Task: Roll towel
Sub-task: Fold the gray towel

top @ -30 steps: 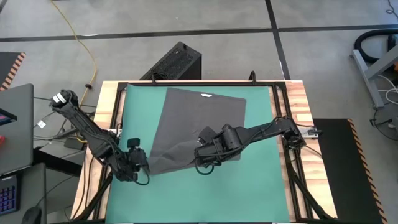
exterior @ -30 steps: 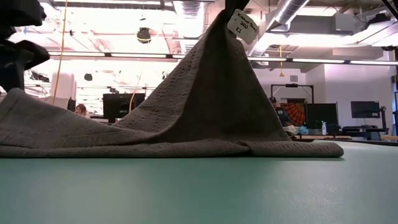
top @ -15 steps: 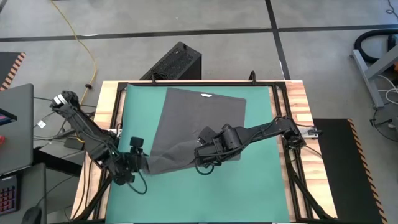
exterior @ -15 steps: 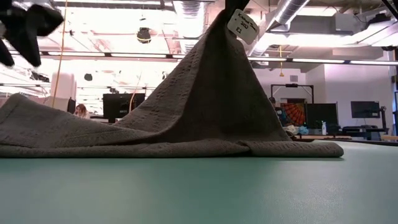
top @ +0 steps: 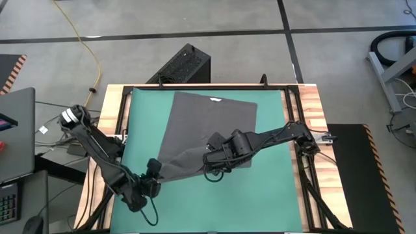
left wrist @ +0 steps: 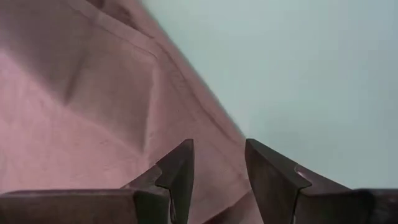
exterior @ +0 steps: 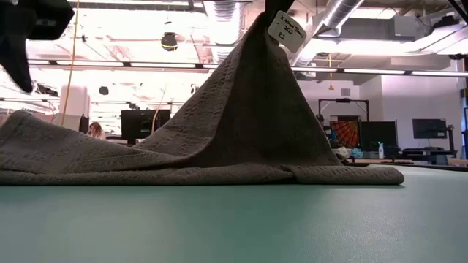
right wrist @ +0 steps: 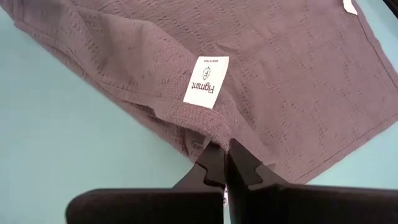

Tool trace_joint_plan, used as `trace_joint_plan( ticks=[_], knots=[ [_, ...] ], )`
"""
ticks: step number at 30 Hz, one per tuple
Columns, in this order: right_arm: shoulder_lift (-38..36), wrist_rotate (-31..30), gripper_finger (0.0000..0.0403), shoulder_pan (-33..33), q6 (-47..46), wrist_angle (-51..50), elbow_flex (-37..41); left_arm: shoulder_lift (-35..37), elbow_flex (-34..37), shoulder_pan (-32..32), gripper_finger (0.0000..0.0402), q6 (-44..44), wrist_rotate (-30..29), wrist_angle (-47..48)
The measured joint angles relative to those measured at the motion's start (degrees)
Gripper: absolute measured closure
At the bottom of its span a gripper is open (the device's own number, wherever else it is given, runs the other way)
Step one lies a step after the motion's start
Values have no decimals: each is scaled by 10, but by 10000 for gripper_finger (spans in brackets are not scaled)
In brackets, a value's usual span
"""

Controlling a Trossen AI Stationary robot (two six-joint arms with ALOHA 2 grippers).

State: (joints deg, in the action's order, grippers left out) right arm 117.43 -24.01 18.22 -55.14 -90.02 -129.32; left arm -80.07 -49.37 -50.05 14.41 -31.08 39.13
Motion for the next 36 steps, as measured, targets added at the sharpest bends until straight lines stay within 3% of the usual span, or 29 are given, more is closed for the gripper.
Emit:
trace_joint_plan(
  ticks=[4, 8, 10, 16, 22, 36],
  knots=[
    [0, 0, 392, 0, 2, 0, 0, -50, 0, -10, 268, 8, 7, -35],
    [0, 2, 392, 0, 2, 0, 0, -74, 1, -20, 268, 51, -28, -8],
    [0, 2, 392, 0, 2, 0, 0, -71, 8, -23, 268, 81, -37, -11],
    [0, 2, 388, -3, 2, 0, 0, -63, 42, -33, 268, 114, 12, -66],
    [0, 2, 386, -4, 1, 0, 0, -62, 44, -40, 268, 102, -12, -67],
    [0, 11, 385, -4, 1, 0, 0, -62, 84, -39, 280, 112, -7, -66]
  ],
)
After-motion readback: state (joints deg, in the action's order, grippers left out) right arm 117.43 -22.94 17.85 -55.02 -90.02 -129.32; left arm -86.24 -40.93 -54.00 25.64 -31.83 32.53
